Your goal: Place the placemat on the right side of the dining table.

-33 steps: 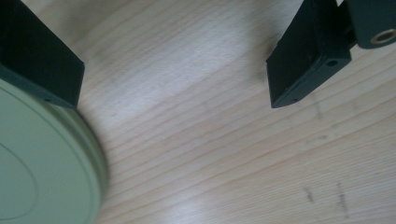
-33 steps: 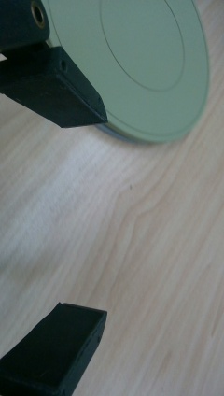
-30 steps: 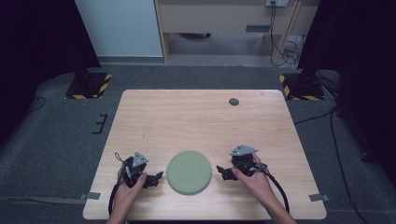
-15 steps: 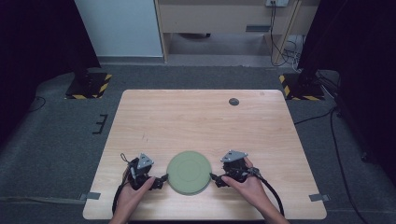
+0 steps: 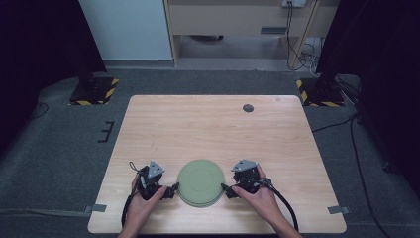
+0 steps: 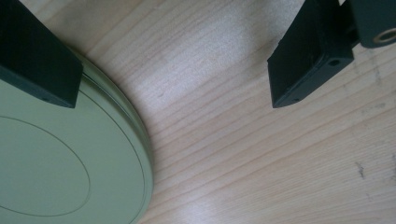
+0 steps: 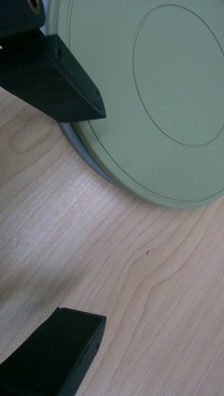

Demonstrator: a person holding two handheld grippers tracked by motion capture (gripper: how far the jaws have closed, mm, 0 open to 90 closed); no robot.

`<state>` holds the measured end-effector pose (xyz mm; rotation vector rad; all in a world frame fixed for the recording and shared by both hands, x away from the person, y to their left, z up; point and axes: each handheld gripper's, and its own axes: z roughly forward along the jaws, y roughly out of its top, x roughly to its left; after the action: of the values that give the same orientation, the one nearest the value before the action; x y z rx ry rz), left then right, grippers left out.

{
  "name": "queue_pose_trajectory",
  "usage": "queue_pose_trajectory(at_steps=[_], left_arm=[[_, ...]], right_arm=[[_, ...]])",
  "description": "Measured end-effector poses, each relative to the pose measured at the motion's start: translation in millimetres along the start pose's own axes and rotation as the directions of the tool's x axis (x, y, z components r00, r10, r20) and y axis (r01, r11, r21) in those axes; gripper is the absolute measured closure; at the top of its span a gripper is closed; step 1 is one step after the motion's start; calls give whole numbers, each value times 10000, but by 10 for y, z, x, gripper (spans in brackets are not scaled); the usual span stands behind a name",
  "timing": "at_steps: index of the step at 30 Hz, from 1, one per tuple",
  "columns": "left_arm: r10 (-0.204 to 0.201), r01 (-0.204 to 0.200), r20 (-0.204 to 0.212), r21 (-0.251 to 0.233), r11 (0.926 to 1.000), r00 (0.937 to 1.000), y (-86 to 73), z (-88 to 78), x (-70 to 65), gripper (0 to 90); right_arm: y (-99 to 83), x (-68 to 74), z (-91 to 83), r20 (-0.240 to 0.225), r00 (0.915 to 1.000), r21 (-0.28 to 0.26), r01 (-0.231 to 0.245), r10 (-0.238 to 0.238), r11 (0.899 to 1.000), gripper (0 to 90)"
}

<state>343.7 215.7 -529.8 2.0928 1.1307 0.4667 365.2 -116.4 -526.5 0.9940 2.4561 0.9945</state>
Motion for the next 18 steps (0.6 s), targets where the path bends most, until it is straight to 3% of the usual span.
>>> queue_pose_trajectory(at_steps=[4, 9, 18], left_arm=[[-87, 87, 27, -28, 10000, 10000, 4, 6, 11, 29], [-131, 131, 117, 14, 9999, 9998, -15, -9, 2, 40], [-132, 132, -111, -21, 9999, 9999, 28, 33, -7, 20]], right_arm=[[3, -6, 6, 60, 9999, -3, -82, 82, 10000, 38], [-26, 16, -15, -182, 9998, 222, -68, 72, 9997, 64], [-2, -19, 11, 173, 9995, 112, -259, 257, 9996, 38]])
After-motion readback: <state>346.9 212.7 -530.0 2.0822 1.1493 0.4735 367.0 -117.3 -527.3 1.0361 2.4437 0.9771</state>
